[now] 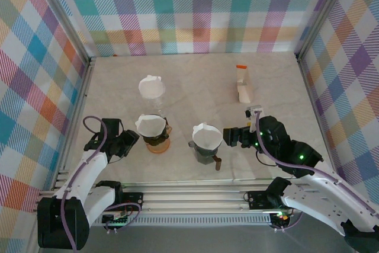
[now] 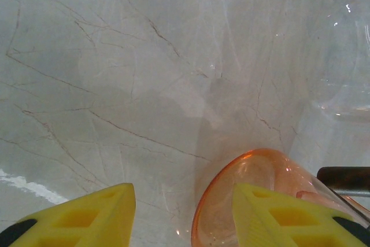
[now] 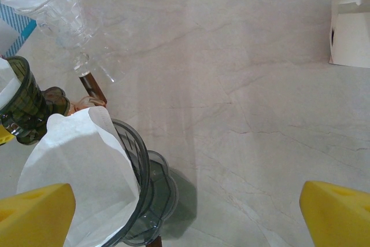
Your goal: Place the coffee filter in the dripper
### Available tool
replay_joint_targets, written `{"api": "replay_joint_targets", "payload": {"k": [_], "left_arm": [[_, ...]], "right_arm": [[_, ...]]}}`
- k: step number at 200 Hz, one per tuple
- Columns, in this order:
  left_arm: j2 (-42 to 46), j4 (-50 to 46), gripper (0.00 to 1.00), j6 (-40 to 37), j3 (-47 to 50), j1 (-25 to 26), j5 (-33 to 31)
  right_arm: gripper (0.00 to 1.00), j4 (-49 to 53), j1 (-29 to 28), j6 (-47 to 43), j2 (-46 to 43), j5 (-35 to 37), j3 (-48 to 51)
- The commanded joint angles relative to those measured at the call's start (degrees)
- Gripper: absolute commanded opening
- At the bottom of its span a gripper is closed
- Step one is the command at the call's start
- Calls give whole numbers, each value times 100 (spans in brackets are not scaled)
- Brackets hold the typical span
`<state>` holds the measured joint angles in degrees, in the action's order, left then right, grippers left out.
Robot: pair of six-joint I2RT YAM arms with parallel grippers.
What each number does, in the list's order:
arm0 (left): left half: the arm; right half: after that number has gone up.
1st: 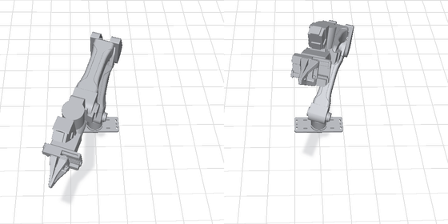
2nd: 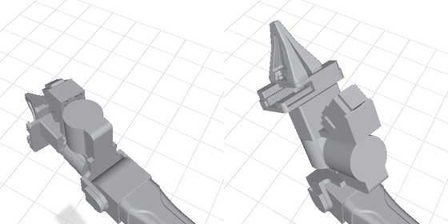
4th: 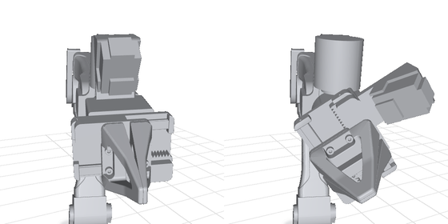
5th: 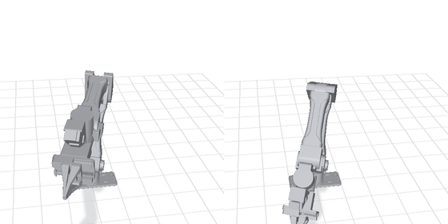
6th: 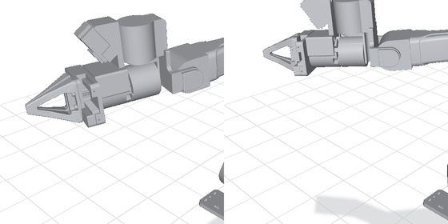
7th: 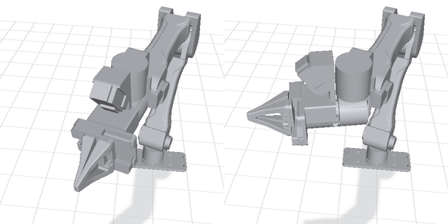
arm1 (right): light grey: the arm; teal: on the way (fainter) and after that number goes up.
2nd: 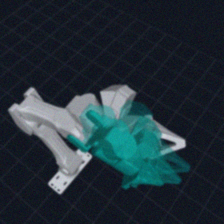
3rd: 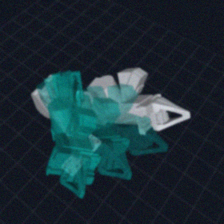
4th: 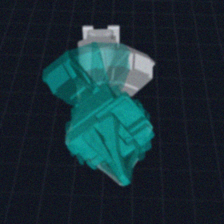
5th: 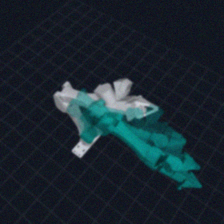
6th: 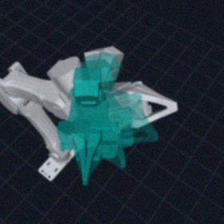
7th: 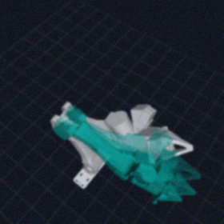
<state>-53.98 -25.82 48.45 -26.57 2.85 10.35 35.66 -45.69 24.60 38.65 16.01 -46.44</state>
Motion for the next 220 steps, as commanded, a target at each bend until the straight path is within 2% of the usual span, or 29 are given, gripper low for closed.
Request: {"api": "replay_joint_targets", "payload": {"k": [1,167,220], "left_arm": [[-63,324,48,109,116,-29,272],[-454,939,47,514,310,895,235],[-776,1479,46,664,234,1268,123]], "right_arm": [[99,-15,8,-17,-57,99,67],[99,69,7,84,-92,114,55],[99,22,8,166,-90,51,136]]}}
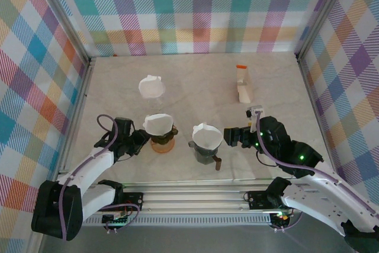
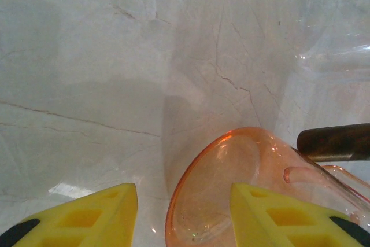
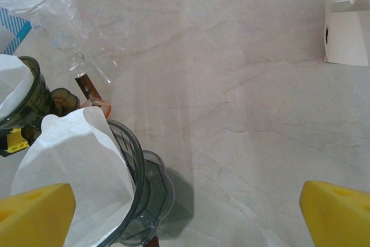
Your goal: Place the coffee filter in the dripper
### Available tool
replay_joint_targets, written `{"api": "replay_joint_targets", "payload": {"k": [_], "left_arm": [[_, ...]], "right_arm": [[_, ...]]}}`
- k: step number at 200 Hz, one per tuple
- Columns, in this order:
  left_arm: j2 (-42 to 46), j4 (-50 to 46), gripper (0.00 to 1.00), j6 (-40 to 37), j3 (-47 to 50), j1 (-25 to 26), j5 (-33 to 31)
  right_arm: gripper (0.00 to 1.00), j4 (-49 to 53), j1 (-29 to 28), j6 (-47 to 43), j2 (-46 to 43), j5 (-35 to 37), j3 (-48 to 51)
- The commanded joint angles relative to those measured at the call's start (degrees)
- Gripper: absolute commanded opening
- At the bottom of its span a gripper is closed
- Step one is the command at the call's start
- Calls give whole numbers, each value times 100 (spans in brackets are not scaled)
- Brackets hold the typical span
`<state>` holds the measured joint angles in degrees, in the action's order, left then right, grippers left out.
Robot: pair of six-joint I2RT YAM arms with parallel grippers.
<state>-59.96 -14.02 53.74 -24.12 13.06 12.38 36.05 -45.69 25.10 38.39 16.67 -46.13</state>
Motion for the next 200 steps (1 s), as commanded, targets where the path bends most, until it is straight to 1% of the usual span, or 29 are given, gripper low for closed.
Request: {"api": "replay_joint_targets", "payload": {"k": [1,74,101,114,133,148,151,170,179,200], "left_arm": [[-189,301,46,140,-17,253,-88],[-903,827,46,401,-333,1206,-399],[-900,740,46,339,-406,1269,-462],[-769,528,48,275,-427,1268,-573],[-490,50,54,176,-471,1195,-801],[-235,-138,60,70,-446,1033,-774],[-182,-335,61,49,-442,984,-753],[224,-860,70,-141,-519,725,-780],[495,-1181,75,-272,-626,652,-917],[1191,-1938,91,-568,-996,496,-1387]], "right_arm": [[99,-23,8,117,-66,-14,109],[99,-57,8,176,-31,-63,122],[99,-46,3,188,-25,-70,136],[99,-38,8,201,-20,-76,147],[99,-53,8,210,-14,-75,163],[99,-53,12,213,-7,-68,161],[99,-60,5,201,-1,-67,163],[99,-70,8,201,7,-30,177],[99,-76,8,190,-2,-6,187],[99,-80,3,166,-44,55,213]]}}
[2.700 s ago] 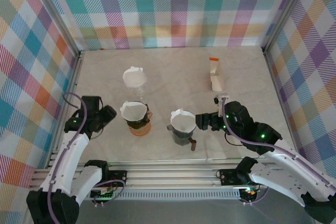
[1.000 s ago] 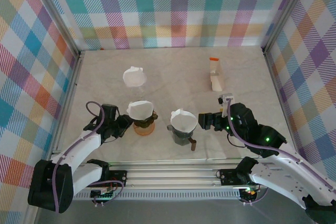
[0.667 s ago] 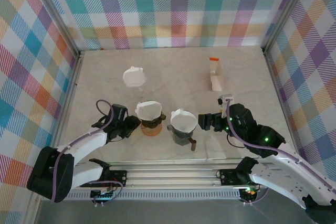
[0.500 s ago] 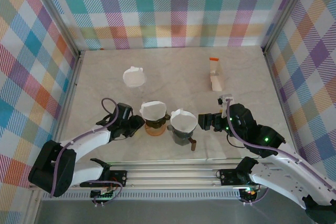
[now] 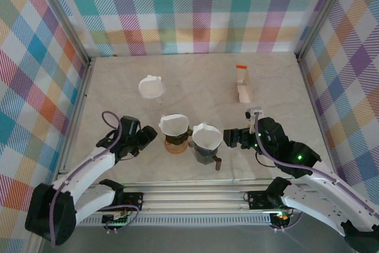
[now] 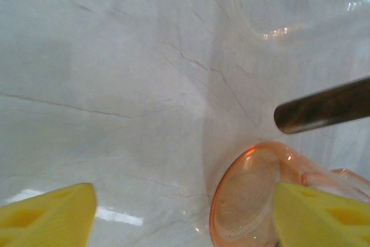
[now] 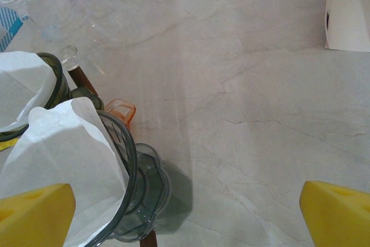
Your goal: Place the coffee filter in the dripper
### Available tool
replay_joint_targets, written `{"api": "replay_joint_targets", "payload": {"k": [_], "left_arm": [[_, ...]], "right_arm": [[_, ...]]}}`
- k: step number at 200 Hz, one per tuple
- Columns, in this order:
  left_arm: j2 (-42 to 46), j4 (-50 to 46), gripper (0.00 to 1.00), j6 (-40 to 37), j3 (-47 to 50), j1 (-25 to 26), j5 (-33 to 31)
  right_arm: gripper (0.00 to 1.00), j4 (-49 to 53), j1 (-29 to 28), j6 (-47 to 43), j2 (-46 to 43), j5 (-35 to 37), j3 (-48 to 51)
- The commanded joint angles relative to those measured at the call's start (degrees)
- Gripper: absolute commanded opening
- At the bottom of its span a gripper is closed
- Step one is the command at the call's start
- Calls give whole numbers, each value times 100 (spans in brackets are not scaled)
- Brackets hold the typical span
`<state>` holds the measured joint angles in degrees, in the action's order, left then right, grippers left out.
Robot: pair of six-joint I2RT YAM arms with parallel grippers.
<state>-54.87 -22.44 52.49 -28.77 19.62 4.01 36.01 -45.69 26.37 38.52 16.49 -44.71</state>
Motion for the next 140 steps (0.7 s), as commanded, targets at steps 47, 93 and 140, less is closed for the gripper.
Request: {"api": "replay_joint_targets", "payload": {"k": [47,93,140], "left_arm": [[801,-1759,100,-1286,-1664,-365,-1545],[367,-896,100,-2781,-2407,-371,-2976],[-162,1382,100,-3978,-1550,-406,-3746]], "right_arm": [[99,24,8,43,-87,657,109],[99,-63,7,18,-247,895,261],[99,-244,5,26,-275,842,423]]}}
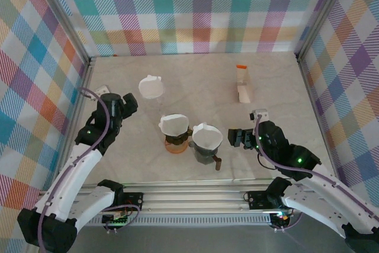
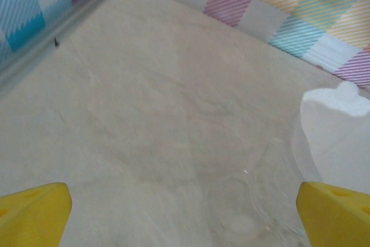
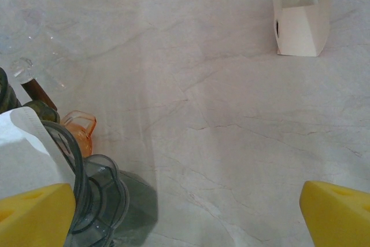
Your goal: Place the coffee filter in the dripper
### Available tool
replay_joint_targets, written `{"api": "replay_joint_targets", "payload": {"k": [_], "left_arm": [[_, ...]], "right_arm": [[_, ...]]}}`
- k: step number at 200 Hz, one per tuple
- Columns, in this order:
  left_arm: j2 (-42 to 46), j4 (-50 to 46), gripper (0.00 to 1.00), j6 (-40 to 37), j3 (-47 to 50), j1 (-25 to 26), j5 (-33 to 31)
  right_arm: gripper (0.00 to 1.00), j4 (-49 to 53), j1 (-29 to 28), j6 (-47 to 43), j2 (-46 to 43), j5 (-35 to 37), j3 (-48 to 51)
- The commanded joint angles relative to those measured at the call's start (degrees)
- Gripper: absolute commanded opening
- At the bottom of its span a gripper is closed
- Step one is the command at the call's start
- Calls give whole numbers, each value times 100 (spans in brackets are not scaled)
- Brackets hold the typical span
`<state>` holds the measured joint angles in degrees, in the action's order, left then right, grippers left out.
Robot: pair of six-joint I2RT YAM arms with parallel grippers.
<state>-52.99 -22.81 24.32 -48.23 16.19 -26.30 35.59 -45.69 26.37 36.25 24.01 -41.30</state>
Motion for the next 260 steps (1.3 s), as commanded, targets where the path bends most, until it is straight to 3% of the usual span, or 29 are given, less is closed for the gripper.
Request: {"api": "replay_joint_targets", "payload": {"k": [1,14,56,73,112,139,153,210,225,231,236,241,250,260], "left_arm": [[-373,1468,100,-1194,421,-67,-734],[-608,2020,100,-1494,733,-135,-1053],[-1615,3626,100,-2235,1581,-281,-828],[-2110,4188,100,-2359,1675,-290,-1007],[-3065,5419,100,-2363,1830,-439,-765],[-3433,5887,100,-2101,1950,-811,-321],[-3440,5689,100,-2002,1856,-961,-51],[-3411,5985,100,-2143,2021,-1007,417],[-3389,6265,100,-2242,2176,-1008,639],[-3457,6427,100,-2339,2282,-1029,1000],[-3713,7116,100,-2485,2504,-1035,1240],[-3859,7878,100,-2589,2719,-1012,1226],[-3541,6809,100,-2301,2515,-1040,1037],[-3703,7310,100,-2339,2589,-1052,933]], "right_arm": [[99,-202,2,26,-48,97,84],[99,-194,8,0,-67,94,107],[99,-264,3,-66,-151,154,235],[99,-257,8,-88,-153,164,241],[99,-258,7,-102,-187,210,347],[99,-403,7,-115,-140,169,443],[99,-501,9,-102,-50,189,480],[99,-647,7,-49,318,675,357],[99,-593,17,-124,334,876,271],[99,-670,16,-259,316,929,270],[99,-742,25,-351,292,1014,296],[99,-821,32,-389,273,1143,326],[99,-1071,80,-558,237,1364,424],[99,-1412,195,-931,216,1423,537]]}}
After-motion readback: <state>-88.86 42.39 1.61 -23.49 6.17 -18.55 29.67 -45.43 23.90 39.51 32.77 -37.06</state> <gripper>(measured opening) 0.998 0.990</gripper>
